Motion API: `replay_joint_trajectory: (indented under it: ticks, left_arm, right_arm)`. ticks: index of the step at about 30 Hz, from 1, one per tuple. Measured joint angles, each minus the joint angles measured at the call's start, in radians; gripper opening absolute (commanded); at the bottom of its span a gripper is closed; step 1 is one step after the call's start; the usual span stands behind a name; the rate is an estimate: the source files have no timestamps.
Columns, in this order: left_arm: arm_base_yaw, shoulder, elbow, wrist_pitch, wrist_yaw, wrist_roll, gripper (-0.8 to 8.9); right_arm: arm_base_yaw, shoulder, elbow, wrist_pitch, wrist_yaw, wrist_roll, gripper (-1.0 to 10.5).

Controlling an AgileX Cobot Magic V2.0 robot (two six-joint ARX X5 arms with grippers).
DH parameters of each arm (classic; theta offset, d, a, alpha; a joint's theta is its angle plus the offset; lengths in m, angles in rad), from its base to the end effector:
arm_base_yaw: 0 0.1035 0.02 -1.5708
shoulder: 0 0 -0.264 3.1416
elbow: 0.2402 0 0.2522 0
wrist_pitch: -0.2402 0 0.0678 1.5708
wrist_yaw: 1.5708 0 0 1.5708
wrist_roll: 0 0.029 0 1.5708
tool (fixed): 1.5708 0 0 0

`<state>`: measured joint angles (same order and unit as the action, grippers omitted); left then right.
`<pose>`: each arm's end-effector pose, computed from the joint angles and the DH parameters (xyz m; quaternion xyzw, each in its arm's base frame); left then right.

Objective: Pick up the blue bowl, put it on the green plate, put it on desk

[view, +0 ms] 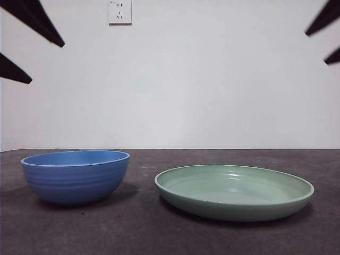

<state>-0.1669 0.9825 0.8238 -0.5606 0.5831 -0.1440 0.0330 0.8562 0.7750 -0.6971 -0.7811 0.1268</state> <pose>0.1887 -0.0480 0.2830 -0.1352 0.3681 -0.3172 0.8635 0.1582 0.0257 0.2808 0.1922 0.3757 0.3432 0.8391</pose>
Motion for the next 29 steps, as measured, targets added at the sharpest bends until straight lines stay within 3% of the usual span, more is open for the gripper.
replay_joint_trajectory:
  ticks: [12, 17, 24, 29]
  left_arm:
    - [0.0, 0.0, 0.0, 0.001, 0.0, 0.006, 5.03]
    - [0.0, 0.024, 0.008, -0.034, -0.011, -0.041, 5.01]
    - [0.0, 0.189, 0.123, -0.183, -0.184, -0.052, 5.01]
    - [-0.001, 0.369, 0.187, -0.211, -0.196, -0.024, 5.0]
  right_arm:
    - [0.0, 0.0, 0.0, 0.006, -0.002, 0.0, 5.7]
    - [0.0, 0.0, 0.0, 0.006, -0.005, 0.002, 5.7]
    - [0.0, 0.0, 0.0, 0.006, -0.018, 0.016, 5.7]
    - [0.0, 0.0, 0.0, 0.006, -0.053, 0.024, 5.7]
